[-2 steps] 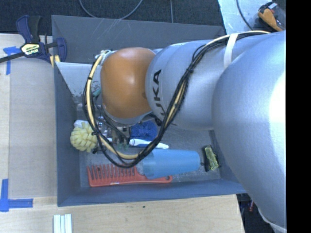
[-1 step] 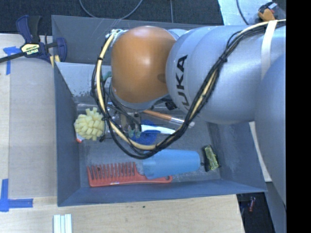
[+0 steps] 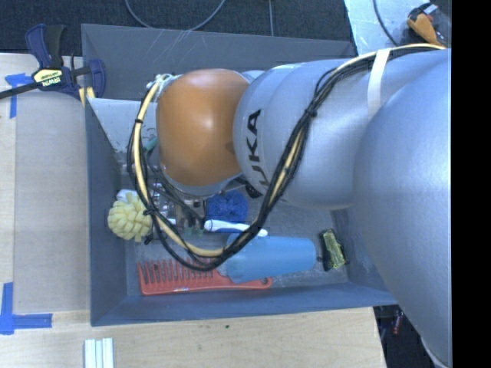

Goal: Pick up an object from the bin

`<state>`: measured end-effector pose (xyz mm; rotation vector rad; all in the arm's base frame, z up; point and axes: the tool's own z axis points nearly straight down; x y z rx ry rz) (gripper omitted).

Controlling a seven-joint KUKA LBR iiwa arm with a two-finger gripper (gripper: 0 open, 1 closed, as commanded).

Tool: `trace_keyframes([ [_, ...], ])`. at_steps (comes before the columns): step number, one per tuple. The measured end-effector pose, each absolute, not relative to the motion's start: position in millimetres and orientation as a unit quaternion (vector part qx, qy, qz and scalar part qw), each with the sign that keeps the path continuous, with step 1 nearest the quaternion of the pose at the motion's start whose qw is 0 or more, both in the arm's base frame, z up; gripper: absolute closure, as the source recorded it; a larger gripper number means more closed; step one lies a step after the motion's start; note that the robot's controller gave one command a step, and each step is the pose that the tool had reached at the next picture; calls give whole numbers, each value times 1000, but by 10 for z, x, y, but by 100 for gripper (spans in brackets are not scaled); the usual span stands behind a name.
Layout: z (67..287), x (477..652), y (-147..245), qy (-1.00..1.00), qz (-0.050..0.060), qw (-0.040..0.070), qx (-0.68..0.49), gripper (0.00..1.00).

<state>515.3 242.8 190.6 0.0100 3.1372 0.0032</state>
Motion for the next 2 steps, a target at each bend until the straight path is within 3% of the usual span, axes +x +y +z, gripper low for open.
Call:
trace_keyframes([
  [1,1906,5173,2413,1000,1,4,-11,100],
  [2,2857,5229,2334,973,1,9,-232,100],
])
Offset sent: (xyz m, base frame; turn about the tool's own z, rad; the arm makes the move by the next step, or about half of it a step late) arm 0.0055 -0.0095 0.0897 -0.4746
